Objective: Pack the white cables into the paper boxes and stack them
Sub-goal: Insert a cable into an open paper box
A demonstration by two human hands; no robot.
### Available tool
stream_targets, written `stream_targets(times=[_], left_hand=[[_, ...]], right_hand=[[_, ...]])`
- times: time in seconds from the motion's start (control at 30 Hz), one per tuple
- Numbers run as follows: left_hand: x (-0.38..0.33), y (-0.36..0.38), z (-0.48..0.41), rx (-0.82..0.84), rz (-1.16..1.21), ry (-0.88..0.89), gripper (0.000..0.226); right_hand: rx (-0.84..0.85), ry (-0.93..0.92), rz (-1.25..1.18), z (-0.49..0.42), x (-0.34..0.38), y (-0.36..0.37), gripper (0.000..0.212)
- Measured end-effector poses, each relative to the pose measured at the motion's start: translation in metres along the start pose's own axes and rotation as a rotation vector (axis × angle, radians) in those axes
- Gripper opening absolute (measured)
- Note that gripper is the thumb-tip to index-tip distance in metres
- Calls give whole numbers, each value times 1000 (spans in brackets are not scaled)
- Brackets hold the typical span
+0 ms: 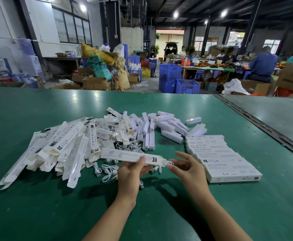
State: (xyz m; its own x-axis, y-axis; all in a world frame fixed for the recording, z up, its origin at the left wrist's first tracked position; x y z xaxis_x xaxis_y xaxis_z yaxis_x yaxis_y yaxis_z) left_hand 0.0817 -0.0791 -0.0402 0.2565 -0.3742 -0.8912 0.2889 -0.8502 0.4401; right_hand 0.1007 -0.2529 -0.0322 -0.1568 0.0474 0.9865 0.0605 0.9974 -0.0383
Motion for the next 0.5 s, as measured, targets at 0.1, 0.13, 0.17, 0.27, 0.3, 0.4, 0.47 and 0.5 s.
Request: stream_targets(times=[0.1,0.13,0.17,0.27,0.3,0.4,0.47,0.5], left_hand=[[2,1,1,40,-28,20,8],[3,1,2,51,-38,28,8],[4,1,2,60,-48,34,7],[6,0,2,68,-49,45,9],[5,0,2,69,-46,51,9],[5,0,3,80,-50,62,9],[5,2,4,92,-65,68,9],[5,3,5,99,-73,73,9]], right_hand=[[15,11,-24,0,-2,0,44],[20,9,-24,0,-3,1,44],[26,6,-18,-1,-3,1,45],[24,-16,28,-1,-6,2,48],[13,-21,35,-1,-6,2,49],[-16,-23,28,0,-7,2,52],[-15,-24,45,1,-7,2,52],[-14,-26,55,1,-6,2,53]])
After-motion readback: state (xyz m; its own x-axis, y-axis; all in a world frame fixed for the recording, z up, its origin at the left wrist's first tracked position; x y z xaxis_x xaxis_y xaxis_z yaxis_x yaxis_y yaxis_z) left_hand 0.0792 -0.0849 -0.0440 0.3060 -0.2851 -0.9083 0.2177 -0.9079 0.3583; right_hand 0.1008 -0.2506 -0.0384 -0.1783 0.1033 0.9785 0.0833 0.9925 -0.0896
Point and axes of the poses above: each hand's wrist, its own z-axis away from the middle knuckle, its own y-axis out of the palm, x = y × z, the point moved 1 cm from there along -z, towards the middle knuckle, and after that the axes turned 3 degrees about y, right-handed, at the moved point
